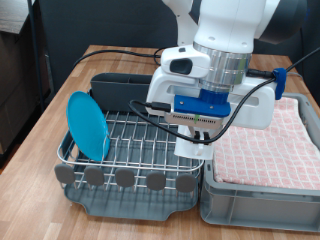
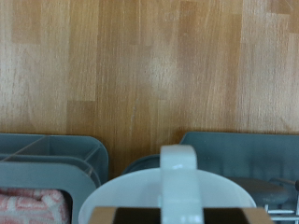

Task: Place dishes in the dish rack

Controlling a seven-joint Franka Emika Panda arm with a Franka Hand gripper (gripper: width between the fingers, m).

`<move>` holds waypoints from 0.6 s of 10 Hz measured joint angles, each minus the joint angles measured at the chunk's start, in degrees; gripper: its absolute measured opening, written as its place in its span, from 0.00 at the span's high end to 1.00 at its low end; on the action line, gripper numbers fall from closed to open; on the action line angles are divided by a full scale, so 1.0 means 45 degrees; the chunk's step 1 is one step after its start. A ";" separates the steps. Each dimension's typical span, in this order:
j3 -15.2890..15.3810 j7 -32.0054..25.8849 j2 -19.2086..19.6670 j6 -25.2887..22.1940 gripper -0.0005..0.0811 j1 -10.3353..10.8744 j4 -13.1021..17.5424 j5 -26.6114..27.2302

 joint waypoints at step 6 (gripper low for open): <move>0.0670 -0.0891 0.1503 -0.0843 0.90 -0.0993 0.1513 0.1140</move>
